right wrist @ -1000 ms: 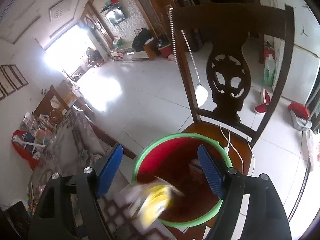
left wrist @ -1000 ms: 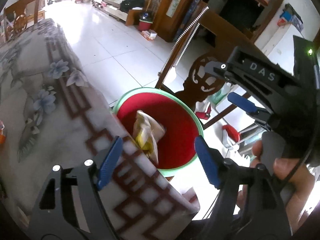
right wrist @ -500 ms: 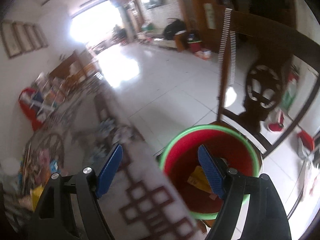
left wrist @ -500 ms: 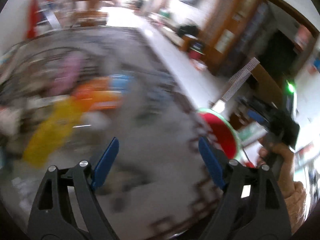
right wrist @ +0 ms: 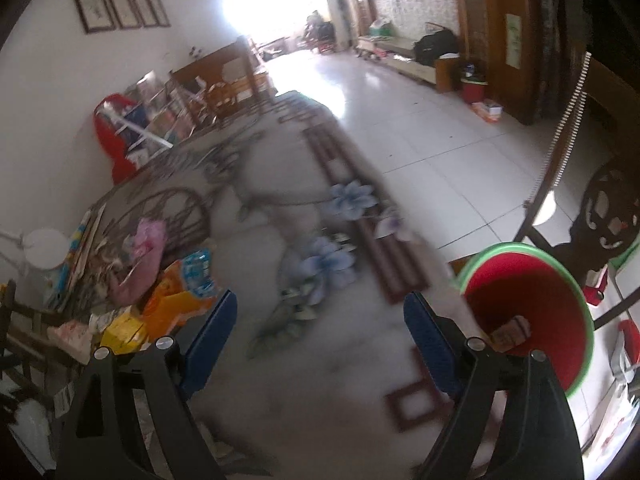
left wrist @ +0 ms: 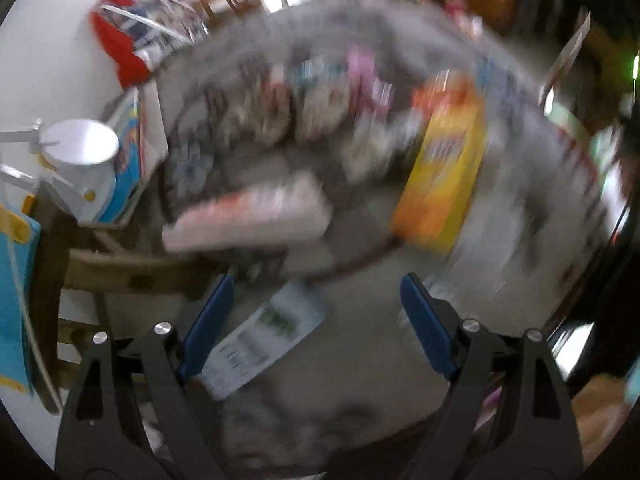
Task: Collect trash
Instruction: 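Return to the table and grasp the white green-printed carton with the left tool, then grasp the pink strawberry Pocky box with the right tool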
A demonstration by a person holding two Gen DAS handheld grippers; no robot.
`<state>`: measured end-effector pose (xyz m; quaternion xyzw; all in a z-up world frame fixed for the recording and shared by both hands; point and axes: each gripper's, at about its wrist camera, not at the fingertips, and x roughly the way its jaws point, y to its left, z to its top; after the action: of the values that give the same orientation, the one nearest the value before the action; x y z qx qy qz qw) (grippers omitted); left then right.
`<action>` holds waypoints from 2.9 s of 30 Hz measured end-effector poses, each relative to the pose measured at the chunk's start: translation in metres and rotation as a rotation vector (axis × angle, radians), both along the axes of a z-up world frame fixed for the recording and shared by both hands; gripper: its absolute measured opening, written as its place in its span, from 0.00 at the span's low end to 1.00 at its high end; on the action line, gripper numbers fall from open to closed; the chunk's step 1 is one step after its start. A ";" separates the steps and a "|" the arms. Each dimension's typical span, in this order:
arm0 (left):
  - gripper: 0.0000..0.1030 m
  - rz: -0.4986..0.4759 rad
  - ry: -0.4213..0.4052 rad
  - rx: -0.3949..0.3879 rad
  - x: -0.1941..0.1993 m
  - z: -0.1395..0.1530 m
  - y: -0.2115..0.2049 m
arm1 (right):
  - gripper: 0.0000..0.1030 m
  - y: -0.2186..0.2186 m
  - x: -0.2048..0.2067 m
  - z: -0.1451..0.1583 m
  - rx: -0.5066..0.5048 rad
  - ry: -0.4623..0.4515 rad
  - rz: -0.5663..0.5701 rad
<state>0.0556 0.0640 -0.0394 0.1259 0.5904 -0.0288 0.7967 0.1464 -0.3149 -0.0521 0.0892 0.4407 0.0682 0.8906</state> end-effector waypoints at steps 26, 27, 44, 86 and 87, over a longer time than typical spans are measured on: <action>0.70 0.039 0.184 0.140 0.000 -0.105 0.046 | 0.81 0.015 0.010 -0.020 0.018 0.093 0.039; 0.65 0.032 0.178 0.145 -0.001 -0.104 0.043 | 0.81 0.015 0.010 -0.020 0.019 0.093 0.040; 0.47 0.466 -0.260 -0.531 -0.009 -0.028 -0.007 | 0.81 0.031 0.004 -0.015 0.041 0.063 0.107; 0.48 0.913 -0.415 -1.046 -0.090 -0.079 0.050 | 0.92 0.459 0.020 -0.069 -0.334 0.346 1.056; 0.48 0.912 -0.416 -1.043 -0.090 -0.079 0.050 | 0.92 0.460 0.019 -0.071 -0.339 0.349 1.060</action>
<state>-0.0347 0.1142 -0.1179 -0.5268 0.3299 0.0532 0.7816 0.1656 0.1447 -0.1226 -0.2774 0.5703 0.4176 0.6508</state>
